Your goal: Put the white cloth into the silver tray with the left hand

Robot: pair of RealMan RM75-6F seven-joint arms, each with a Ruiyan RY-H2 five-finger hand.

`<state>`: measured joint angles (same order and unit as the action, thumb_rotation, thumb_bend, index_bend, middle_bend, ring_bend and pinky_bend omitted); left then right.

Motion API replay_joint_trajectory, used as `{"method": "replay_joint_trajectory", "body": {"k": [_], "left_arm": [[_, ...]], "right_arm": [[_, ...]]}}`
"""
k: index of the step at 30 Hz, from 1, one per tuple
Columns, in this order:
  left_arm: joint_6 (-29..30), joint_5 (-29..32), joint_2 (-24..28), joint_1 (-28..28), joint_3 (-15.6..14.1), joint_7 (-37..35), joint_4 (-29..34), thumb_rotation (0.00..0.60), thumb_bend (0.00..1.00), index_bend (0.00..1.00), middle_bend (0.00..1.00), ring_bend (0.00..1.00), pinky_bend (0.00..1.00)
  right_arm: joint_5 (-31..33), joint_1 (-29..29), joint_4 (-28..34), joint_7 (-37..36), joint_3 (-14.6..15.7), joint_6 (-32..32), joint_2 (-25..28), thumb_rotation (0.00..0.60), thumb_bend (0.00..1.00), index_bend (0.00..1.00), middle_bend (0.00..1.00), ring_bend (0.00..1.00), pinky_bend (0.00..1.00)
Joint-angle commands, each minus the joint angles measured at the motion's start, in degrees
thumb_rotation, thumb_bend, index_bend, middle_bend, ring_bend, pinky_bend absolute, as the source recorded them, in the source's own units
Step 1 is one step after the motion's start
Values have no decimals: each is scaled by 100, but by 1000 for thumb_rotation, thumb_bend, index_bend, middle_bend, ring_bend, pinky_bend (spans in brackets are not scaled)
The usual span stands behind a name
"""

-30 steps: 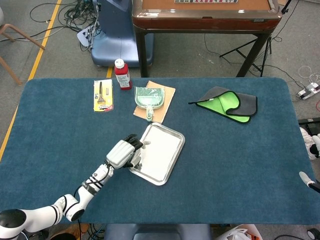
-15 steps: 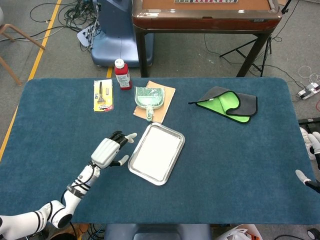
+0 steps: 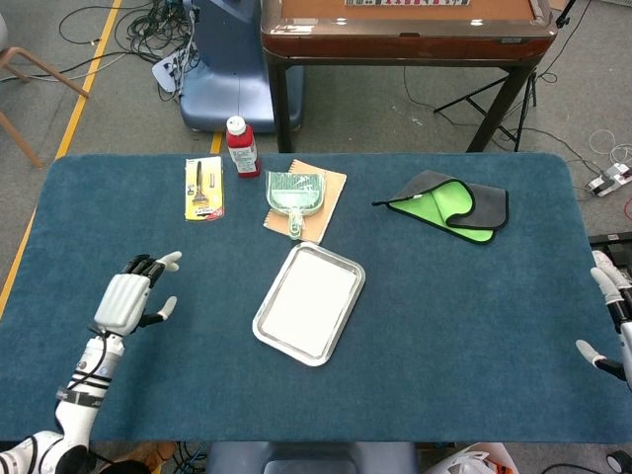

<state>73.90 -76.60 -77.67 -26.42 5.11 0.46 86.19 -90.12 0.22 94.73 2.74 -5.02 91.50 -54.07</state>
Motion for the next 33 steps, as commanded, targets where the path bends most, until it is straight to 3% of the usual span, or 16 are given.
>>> {"method": "replay_joint_trajectory", "body": {"k": [1, 19, 33], "left_arm": [[185, 73, 213, 258, -120, 89, 163, 600, 337, 177, 300, 218, 128], [1430, -235, 949, 1383, -407, 893, 1061, 600, 333, 188, 285, 218, 128], [1625, -461, 1235, 1764, -551, 1550, 1801, 600, 332, 188, 282, 218, 128]], "right_arm": [[-17, 61, -37, -38, 26, -90, -4, 600, 62, 74, 110, 0, 51], [15, 363, -219, -285, 175, -723, -139, 600, 81, 74, 111, 0, 51], [-82, 418, -441, -352, 191, -618, -373, 600, 81, 74, 111, 0, 51]]}}
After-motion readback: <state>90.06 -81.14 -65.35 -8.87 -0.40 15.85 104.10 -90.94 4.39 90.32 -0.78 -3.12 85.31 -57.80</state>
